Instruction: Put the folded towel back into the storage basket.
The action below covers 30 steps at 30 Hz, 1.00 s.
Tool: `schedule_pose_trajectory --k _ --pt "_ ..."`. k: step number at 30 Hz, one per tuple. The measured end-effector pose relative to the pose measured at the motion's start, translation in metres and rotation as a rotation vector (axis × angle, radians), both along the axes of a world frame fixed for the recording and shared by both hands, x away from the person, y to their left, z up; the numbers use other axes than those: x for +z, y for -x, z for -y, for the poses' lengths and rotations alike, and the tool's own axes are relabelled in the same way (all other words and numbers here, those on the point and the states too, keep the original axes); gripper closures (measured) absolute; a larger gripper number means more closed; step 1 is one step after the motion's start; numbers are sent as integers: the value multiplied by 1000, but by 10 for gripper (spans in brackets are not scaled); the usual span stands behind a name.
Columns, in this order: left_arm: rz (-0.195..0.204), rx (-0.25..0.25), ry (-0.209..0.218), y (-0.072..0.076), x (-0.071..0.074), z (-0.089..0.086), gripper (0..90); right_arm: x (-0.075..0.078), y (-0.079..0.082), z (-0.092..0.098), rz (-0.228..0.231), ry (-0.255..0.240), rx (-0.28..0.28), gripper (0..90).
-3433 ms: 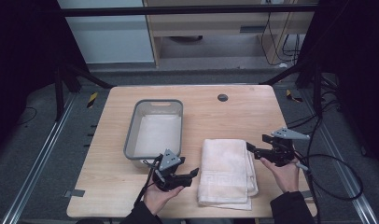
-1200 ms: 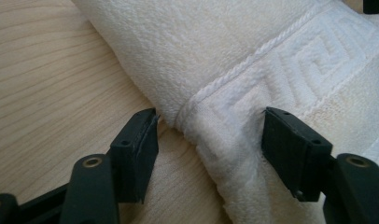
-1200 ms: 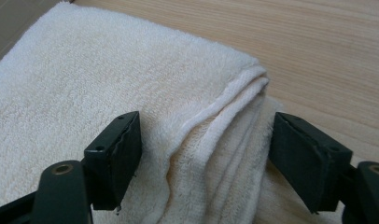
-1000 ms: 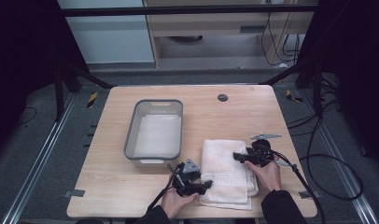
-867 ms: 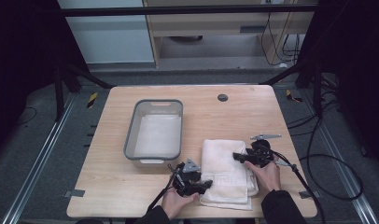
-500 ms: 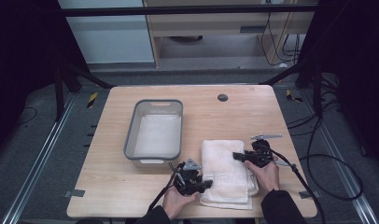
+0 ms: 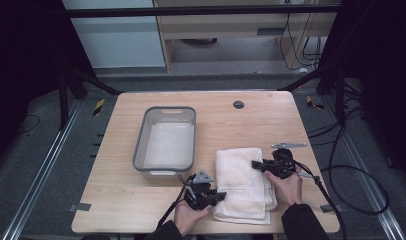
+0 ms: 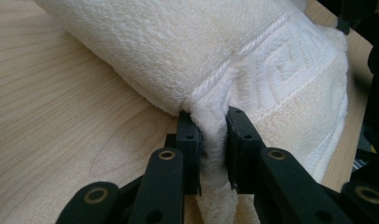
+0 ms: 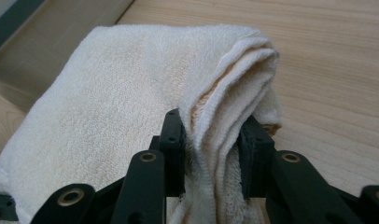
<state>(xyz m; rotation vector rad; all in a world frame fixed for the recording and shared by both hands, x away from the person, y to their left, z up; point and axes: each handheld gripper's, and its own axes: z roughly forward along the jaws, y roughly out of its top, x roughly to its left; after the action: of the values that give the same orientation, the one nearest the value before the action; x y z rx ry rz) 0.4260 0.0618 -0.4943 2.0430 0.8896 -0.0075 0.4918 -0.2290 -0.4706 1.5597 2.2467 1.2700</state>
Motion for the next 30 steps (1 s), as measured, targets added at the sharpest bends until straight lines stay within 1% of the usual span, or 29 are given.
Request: schedule_pose_trajectory --k 3,8,16,21,26,30 --pt "13 -3 11 1 4 -1 769 6 4 2 18 -21 -3 680" --pt "48 -5 12 4 12 -3 770 18 10 2 64 -16 1 681" --pt "97 -14 9 7 24 -6 770 35 18 0 116 -15 2 683" --pt "118 -10 26 10 33 -8 771 46 22 -1 150 -15 2 684" --pt "142 -12 24 11 41 -10 771 54 25 -3 185 -13 3 684" --pt "153 -5 35 12 44 -11 771 59 26 -3 197 -17 5 684"
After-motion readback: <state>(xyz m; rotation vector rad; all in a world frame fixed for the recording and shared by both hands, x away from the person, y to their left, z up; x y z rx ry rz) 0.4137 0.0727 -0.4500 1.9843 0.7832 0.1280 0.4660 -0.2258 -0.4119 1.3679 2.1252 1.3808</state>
